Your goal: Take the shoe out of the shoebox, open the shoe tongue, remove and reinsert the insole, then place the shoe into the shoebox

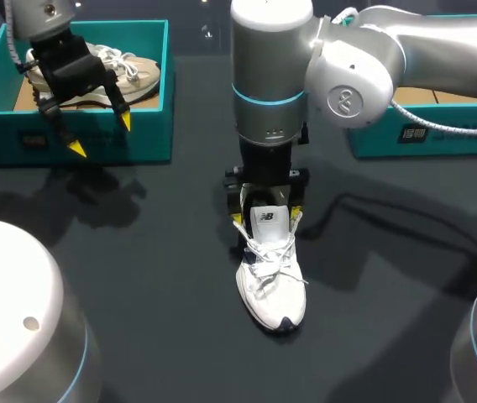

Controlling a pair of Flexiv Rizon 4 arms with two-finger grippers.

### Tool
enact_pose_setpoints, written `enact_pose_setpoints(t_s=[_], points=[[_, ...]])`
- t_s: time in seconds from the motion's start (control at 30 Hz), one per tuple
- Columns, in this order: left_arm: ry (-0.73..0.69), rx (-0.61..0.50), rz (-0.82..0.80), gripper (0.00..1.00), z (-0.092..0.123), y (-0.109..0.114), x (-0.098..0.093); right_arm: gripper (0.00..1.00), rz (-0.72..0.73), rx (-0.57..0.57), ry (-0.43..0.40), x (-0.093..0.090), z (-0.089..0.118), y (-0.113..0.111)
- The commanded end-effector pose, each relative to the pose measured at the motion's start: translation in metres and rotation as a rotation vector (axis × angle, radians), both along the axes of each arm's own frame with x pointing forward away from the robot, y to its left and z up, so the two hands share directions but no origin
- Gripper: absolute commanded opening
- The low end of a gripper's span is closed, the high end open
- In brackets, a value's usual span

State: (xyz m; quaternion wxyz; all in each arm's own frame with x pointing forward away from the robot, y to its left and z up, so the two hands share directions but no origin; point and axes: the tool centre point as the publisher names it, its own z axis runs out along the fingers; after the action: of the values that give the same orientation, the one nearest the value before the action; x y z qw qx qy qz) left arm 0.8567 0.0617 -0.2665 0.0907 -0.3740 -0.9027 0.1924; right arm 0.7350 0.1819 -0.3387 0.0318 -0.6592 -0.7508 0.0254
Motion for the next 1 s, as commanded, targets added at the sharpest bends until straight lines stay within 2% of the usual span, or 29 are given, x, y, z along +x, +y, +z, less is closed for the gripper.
enact_pose_setpoints(t_s=[0.03,0.2,0.57,1.0], points=[[-0.001,0.002,-0.001,1.0,0.0,0.0,0.0,1.0,-0.001,0.02,-0.051,-0.011,0.004,-0.008],[-0.001,0.002,-0.001,1.0,0.0,0.0,0.0,1.0,-0.025,0.014,-0.083,-0.011,0.005,-0.011],[-0.001,0.002,-0.001,1.0,0.0,0.0,0.0,1.0,-0.016,0.02,-0.091,-0.013,0.007,-0.011],[-0.001,0.002,-0.001,1.0,0.0,0.0,0.0,0.96,-0.051,0.035,-0.086,-0.044,0.013,-0.009]])
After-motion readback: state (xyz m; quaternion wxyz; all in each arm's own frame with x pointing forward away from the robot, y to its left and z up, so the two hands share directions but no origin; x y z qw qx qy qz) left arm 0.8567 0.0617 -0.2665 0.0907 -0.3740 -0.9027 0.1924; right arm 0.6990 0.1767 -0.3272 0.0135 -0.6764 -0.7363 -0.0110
